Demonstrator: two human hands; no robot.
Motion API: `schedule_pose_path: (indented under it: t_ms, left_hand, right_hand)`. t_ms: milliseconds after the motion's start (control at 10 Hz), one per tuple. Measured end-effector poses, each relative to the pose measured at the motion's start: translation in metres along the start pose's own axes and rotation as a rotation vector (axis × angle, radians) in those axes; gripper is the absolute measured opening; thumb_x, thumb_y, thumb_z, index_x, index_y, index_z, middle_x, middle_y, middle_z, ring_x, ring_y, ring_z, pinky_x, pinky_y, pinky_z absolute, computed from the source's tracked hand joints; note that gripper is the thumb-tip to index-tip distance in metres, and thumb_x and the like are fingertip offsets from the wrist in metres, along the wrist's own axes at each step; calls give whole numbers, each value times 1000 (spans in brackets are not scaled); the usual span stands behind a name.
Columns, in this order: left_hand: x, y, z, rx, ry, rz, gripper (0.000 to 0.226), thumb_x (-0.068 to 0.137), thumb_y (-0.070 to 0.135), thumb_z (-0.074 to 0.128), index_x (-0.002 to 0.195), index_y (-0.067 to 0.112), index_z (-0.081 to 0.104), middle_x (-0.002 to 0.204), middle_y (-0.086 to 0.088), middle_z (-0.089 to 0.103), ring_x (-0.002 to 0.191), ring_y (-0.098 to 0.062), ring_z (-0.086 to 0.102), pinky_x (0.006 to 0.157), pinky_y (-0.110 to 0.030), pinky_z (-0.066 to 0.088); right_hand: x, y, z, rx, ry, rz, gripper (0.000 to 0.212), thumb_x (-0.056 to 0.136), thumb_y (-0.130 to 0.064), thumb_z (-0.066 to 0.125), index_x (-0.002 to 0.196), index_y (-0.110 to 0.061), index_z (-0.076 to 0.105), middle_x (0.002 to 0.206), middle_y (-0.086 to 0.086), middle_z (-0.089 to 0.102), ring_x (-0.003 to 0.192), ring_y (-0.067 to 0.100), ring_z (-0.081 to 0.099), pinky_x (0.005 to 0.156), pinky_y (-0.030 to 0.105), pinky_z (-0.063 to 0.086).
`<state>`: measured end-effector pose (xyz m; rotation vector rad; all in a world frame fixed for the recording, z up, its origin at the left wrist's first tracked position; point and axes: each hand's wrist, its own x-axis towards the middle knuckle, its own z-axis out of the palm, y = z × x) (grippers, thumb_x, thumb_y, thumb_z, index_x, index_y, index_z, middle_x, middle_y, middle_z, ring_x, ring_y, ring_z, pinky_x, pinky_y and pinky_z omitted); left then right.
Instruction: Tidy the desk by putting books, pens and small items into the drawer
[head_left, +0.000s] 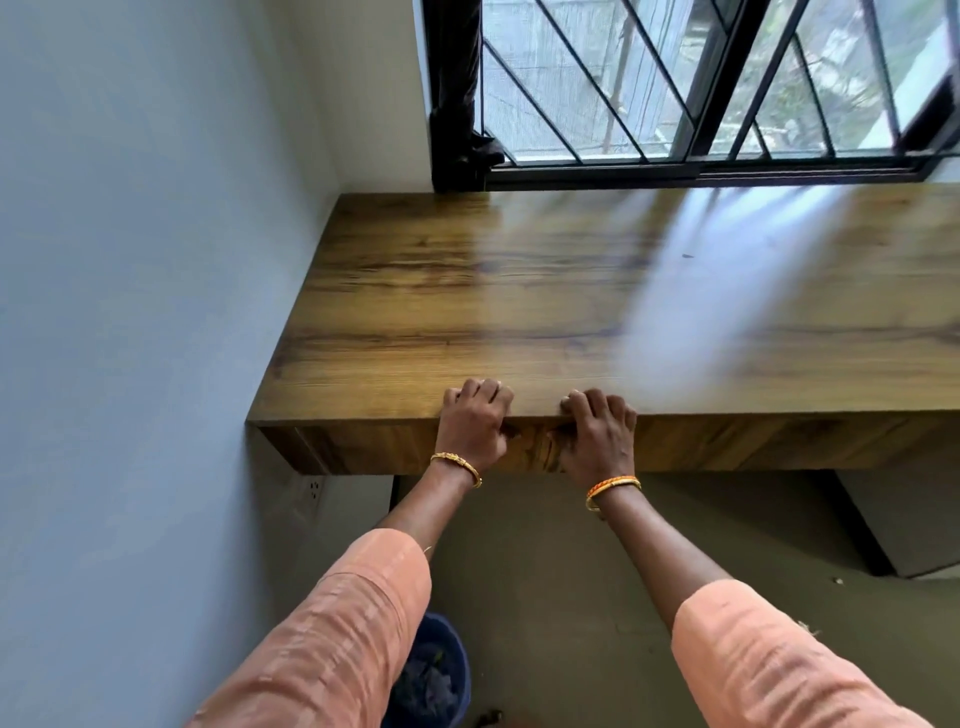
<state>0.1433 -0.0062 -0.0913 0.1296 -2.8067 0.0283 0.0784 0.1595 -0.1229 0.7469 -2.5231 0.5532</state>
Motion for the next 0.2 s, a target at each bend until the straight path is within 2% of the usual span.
schedule_pose_path:
  t_ms: [100,200]
  left_hand:
    - [2,8,-5,-55,-13,-42,44,62,54,67,81,14,61,81,-4,61,75,-24,57,63,-33,46]
    - [18,13,-11,-87,29,-46,36,78,44,58,85,9,63,86,-9,62,84,-29,59,69,-35,46]
  right_hand:
    - [3,-7,-10,113,-59,87,29,62,-20,67,88,-14,56,91,6,56,89,25,46,78,36,39]
    - [11,-2,-20,235,-52,119,10,70,-12,62,78,-8,58,82,8,59,83,27,52,75,40,48]
